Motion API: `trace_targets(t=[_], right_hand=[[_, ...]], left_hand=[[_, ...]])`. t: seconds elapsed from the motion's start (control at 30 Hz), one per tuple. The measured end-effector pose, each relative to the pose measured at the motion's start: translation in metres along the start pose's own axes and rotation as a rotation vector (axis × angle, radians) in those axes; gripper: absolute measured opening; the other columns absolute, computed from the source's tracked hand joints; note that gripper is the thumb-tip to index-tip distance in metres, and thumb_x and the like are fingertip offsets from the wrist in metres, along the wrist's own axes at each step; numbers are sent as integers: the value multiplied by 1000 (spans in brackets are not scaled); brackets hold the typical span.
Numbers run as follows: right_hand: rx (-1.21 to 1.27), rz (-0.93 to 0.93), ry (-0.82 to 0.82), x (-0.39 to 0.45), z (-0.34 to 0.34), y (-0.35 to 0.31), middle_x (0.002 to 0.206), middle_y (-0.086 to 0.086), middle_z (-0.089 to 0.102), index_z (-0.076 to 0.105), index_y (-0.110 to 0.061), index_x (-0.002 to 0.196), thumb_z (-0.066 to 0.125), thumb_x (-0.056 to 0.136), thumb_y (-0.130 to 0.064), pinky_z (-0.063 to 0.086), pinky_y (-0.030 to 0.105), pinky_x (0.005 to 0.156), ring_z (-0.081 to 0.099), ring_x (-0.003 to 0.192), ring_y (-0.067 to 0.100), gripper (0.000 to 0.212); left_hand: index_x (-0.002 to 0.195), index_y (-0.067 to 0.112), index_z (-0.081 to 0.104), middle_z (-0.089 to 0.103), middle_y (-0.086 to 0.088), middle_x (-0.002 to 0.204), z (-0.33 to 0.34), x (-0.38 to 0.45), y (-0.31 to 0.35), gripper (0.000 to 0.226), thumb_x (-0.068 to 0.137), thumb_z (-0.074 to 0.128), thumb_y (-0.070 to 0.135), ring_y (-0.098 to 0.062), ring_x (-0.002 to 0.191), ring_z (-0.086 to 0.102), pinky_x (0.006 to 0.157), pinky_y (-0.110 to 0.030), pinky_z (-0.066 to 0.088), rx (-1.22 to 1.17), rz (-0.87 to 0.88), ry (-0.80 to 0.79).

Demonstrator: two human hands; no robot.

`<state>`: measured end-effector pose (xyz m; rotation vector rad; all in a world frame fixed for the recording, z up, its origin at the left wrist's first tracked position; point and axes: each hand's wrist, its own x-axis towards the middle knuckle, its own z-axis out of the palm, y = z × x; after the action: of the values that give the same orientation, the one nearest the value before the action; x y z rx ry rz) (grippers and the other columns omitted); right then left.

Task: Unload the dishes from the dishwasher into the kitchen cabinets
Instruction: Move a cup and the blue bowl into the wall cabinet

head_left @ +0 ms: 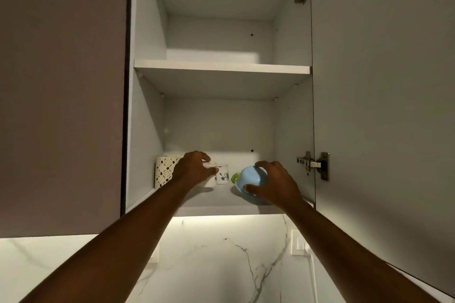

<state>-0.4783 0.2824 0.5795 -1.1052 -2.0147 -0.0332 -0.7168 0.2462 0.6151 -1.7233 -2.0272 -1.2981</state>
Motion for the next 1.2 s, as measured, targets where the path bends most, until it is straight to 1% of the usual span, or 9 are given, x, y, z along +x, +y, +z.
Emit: trace_targets(t=[0.17, 0.3, 0.43, 0.6, 0.73, 0.93, 1.0, 1.07, 1.2], right_hand=[[0, 105, -68, 31, 10, 10, 131, 3, 54, 53, -29, 130, 79, 64, -65, 50, 38, 93, 54, 114, 19, 80], [-35, 121, -98, 46, 20, 19, 129, 2, 60, 59, -25, 127, 80, 65, -62, 48, 33, 90, 57, 112, 18, 75], [-39, 141, -115, 54, 31, 29, 124, 2, 64, 61, -23, 125, 79, 67, -60, 50, 31, 87, 59, 108, 18, 71], [-97, 108, -124, 60, 36, 35, 123, 2, 64, 59, -23, 126, 74, 70, -63, 50, 33, 88, 59, 107, 18, 71], [-110, 81, -137, 59, 39, 37, 120, 5, 64, 56, -19, 130, 70, 76, -61, 47, 30, 80, 57, 99, 17, 70], [-114, 73, -172, 57, 43, 38, 134, 12, 54, 47, -19, 139, 59, 75, -75, 51, 42, 94, 56, 113, 26, 86], [-53, 102, -114, 57, 42, 38, 140, 14, 49, 43, -20, 143, 54, 88, -65, 49, 43, 98, 53, 121, 30, 72], [-15, 113, -36, 57, 41, 40, 133, 15, 54, 50, -20, 137, 51, 95, -54, 50, 42, 93, 55, 116, 30, 54], [-81, 89, -84, 53, 39, 39, 120, 12, 63, 60, -18, 126, 59, 90, -40, 48, 33, 80, 59, 103, 25, 42]], left_hand=[[109, 19, 70, 68, -4, 118, 21, 28, -27, 49, 69, 86, 42, -19, 101, 63, 82, -27, 49, 21, -4, -69], [105, 16, 72, 66, -5, 118, 32, 45, -37, 47, 68, 86, 43, -20, 106, 61, 89, -29, 48, 22, -1, -79], [106, 21, 72, 67, -1, 116, 41, 54, -39, 47, 68, 85, 46, -19, 106, 61, 84, -25, 41, 33, 16, -74], [100, 28, 70, 69, 1, 107, 49, 56, -51, 47, 64, 83, 55, -17, 87, 64, 77, -30, 52, -9, 25, -20], [96, 31, 68, 68, -1, 107, 47, 53, -53, 45, 63, 81, 60, -19, 90, 64, 83, -35, 54, 9, 44, -20], [107, 24, 67, 69, -3, 103, 44, 46, -53, 63, 69, 66, 74, -25, 89, 67, 82, -40, 57, -49, 19, -29], [106, 22, 68, 69, -3, 102, 43, 44, -52, 59, 80, 55, 73, -26, 92, 65, 84, -39, 54, -45, 21, 25], [100, 19, 70, 70, -5, 95, 41, 43, -51, 50, 89, 51, 64, -26, 87, 63, 80, -35, 51, -40, 23, 55], [90, 17, 72, 72, -7, 83, 40, 39, -51, 33, 86, 67, 49, -24, 74, 66, 71, -33, 56, -111, 27, -5]])
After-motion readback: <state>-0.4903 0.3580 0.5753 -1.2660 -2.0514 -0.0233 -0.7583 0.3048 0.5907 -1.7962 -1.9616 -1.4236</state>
